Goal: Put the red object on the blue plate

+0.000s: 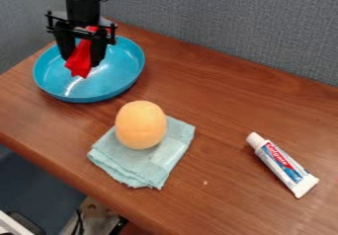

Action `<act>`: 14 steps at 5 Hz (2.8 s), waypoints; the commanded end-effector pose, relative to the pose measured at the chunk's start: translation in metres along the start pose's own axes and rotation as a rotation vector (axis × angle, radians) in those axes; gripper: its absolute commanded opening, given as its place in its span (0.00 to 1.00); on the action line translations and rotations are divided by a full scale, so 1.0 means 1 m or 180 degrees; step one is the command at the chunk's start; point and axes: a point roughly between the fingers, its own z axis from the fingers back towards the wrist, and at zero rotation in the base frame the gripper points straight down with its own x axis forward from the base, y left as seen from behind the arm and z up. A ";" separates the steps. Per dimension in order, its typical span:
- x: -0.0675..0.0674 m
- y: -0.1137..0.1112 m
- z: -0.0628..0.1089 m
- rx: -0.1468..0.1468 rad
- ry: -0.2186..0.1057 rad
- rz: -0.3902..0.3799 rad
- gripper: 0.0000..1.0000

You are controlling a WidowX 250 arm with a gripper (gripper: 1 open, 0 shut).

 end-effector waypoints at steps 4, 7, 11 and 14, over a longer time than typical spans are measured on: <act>-0.005 0.005 0.005 0.0038 -0.0032 -0.0004 1.00; -0.007 0.003 0.010 0.0001 -0.0013 -0.0018 1.00; -0.013 0.000 0.021 -0.0055 0.0002 -0.0052 1.00; -0.017 0.001 0.030 -0.0079 0.0003 -0.0059 0.00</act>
